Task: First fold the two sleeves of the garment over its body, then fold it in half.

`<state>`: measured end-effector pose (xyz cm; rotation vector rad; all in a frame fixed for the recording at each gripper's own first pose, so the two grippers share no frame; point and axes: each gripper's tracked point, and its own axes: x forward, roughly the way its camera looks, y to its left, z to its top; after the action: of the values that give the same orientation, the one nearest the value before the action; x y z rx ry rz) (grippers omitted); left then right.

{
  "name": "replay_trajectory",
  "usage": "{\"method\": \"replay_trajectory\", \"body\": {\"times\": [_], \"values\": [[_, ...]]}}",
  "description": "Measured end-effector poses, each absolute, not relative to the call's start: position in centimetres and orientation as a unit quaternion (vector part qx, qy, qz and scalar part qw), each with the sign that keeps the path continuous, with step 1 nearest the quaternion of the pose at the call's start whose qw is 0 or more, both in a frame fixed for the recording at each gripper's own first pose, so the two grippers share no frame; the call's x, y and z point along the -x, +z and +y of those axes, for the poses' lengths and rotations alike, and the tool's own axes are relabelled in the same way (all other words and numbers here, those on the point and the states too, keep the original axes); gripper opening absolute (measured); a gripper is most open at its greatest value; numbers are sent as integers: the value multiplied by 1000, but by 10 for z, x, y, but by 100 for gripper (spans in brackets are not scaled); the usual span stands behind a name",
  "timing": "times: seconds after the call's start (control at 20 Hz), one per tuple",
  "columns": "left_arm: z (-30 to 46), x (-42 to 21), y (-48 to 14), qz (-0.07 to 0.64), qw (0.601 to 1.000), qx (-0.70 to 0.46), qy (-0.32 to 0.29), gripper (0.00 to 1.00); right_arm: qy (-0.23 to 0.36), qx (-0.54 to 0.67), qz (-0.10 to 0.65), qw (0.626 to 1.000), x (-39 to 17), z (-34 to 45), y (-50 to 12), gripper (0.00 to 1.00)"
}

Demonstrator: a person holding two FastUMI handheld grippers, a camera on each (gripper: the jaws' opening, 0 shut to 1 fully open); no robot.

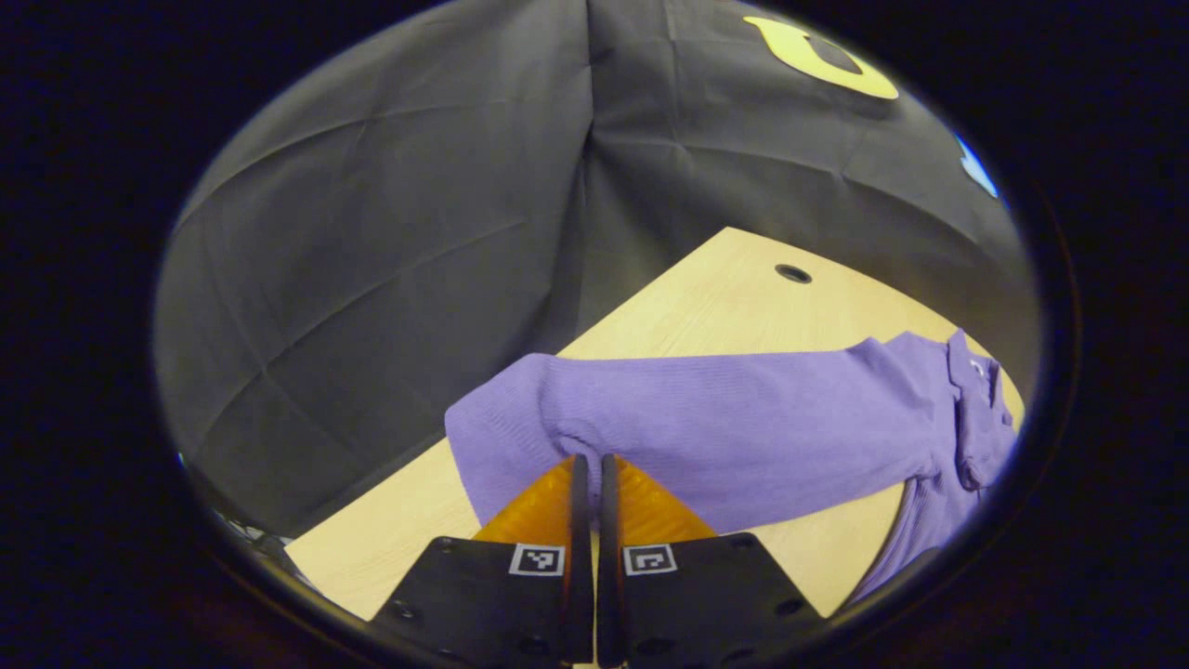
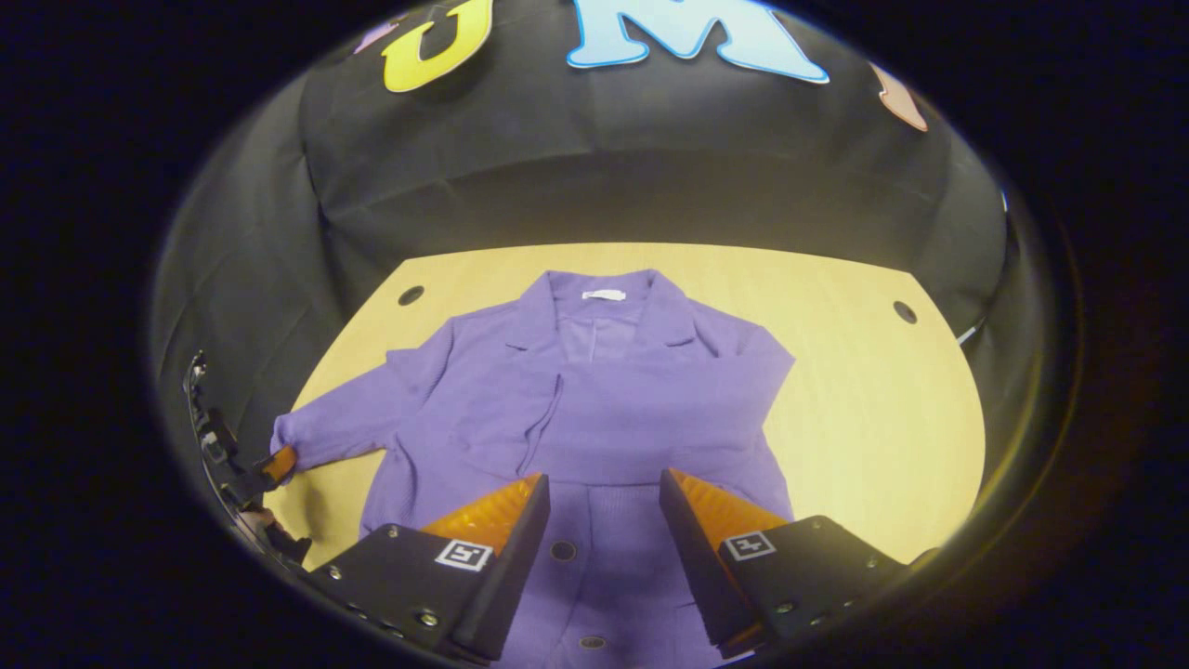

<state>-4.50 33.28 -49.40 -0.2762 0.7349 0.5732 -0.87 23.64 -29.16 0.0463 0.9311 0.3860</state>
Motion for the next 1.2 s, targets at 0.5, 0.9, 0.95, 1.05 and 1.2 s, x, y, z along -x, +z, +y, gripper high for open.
{"method": "replay_trajectory", "body": {"times": [0.5,0.9,0.95,1.05,1.2], "values": [[298,22,-463,368,897,77,232,7,161,-41,440,882,13,210,-287,75],[179,-74,-390,318,942,39,100,7,128,-69,445,883,28,166,-297,75],[161,-84,-377,312,946,37,85,7,122,-73,447,883,32,158,-299,75],[117,-102,-367,302,951,34,57,7,109,-82,451,882,39,142,-303,75],[65,-123,-356,295,955,27,16,7,91,-92,458,879,51,117,-310,75]]}}
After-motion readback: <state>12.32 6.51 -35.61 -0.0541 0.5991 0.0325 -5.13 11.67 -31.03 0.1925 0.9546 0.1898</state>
